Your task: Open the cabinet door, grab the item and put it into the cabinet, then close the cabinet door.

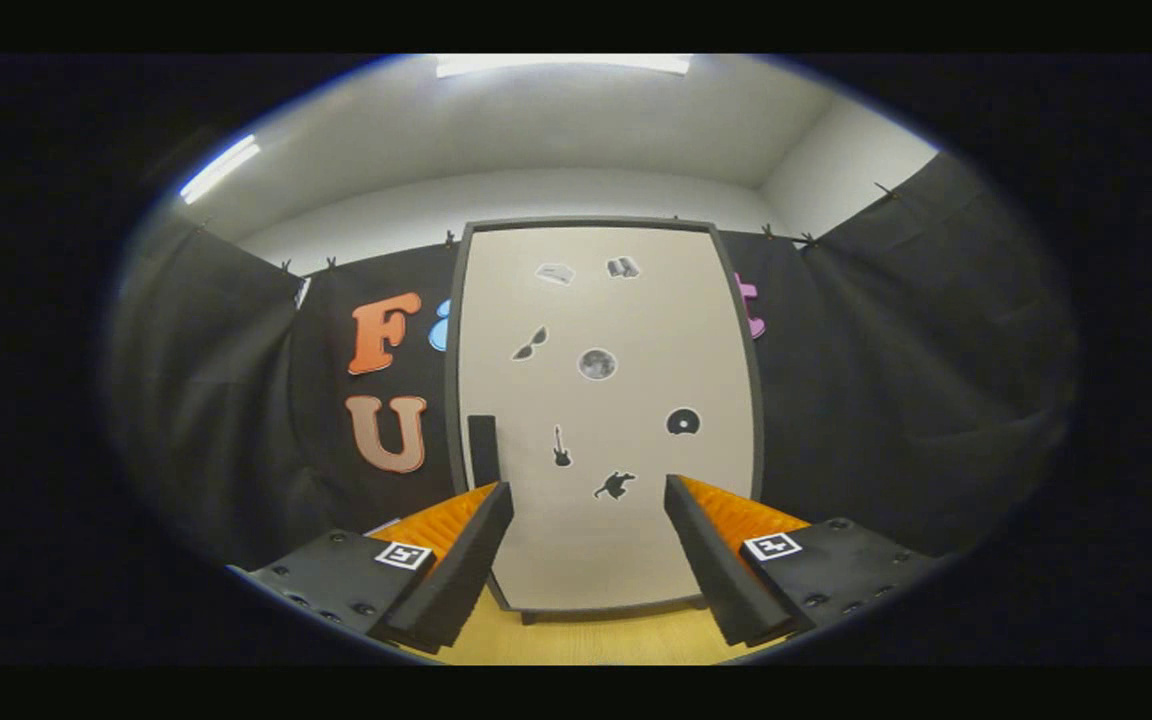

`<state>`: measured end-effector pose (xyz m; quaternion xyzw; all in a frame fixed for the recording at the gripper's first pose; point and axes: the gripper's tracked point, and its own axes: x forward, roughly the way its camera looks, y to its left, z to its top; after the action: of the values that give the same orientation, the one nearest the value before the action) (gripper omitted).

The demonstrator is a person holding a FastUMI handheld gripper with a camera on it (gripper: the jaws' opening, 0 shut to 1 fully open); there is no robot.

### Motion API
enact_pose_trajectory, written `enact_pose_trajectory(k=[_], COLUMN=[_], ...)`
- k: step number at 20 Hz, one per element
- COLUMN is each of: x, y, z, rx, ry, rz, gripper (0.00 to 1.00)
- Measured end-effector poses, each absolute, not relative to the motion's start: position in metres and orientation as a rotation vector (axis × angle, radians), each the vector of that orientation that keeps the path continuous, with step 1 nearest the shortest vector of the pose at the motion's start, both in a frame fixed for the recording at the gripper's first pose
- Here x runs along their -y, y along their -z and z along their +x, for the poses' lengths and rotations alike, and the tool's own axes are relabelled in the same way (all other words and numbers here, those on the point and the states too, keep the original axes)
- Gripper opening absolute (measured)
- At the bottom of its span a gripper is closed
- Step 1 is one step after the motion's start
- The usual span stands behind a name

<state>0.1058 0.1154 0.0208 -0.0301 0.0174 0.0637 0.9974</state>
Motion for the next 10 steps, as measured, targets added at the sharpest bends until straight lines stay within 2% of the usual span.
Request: enact_pose_trajectory(k=[4,7,10], x=[-0.173,-0.195,-0.2], y=[-0.01,0.011,0.028], z=[0.157,0.198,0.235], rx=[-0.066,-0.111,-0.132], ry=[-0.215,-0.217,-0.177], rz=[-0.06,-0.073,-0.098], gripper=[0.98,0.99,0.96])
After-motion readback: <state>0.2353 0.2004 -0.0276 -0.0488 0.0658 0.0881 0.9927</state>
